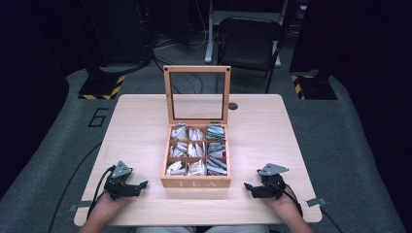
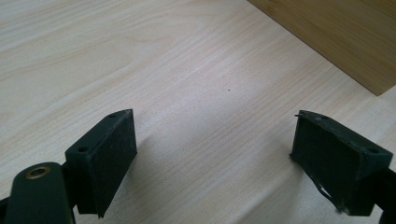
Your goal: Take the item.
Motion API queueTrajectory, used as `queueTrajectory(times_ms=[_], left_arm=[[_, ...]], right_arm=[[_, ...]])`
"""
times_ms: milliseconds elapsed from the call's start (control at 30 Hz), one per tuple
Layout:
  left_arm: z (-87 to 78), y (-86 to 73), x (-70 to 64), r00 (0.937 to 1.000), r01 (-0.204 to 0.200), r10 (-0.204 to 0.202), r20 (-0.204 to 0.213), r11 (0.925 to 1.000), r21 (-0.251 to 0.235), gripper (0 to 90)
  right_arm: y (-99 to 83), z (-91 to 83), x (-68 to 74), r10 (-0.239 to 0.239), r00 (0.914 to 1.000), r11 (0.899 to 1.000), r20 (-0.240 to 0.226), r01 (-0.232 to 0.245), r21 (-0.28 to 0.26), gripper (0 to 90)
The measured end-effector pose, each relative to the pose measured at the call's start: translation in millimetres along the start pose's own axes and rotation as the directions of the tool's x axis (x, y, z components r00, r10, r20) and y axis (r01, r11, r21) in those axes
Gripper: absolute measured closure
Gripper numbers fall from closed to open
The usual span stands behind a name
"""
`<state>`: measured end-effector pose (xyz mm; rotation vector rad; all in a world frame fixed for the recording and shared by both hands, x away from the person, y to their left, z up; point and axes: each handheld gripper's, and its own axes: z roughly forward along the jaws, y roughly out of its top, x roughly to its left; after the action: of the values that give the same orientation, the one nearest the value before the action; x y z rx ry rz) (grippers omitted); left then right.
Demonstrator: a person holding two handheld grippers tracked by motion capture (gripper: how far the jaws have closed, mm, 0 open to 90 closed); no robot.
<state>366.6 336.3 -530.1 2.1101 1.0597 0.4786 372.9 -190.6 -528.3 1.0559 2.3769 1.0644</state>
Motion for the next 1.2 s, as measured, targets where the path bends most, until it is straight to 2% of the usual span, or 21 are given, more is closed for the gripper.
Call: queueTrajectory(times_ms=[767, 1200], left_arm=[[0.0, 0.0, 0.0, 1.0000, 0.001, -0.001, 0.000, 1.0000, 0.000, 13.7], [0.0, 0.1, 0.0, 1.0000, 0.000, 0.000, 0.000, 1.0000, 0.000, 13.7]], right_arm=[[0.3, 1.0, 0.4, -0.001, 1.0000, 1.000, -0.001, 0.001, -0.002, 18.7], [0.7, -0.8, -0.6, -0.004, 1.0000, 1.000, -0.001, 0.004, 0.008, 22.1]])
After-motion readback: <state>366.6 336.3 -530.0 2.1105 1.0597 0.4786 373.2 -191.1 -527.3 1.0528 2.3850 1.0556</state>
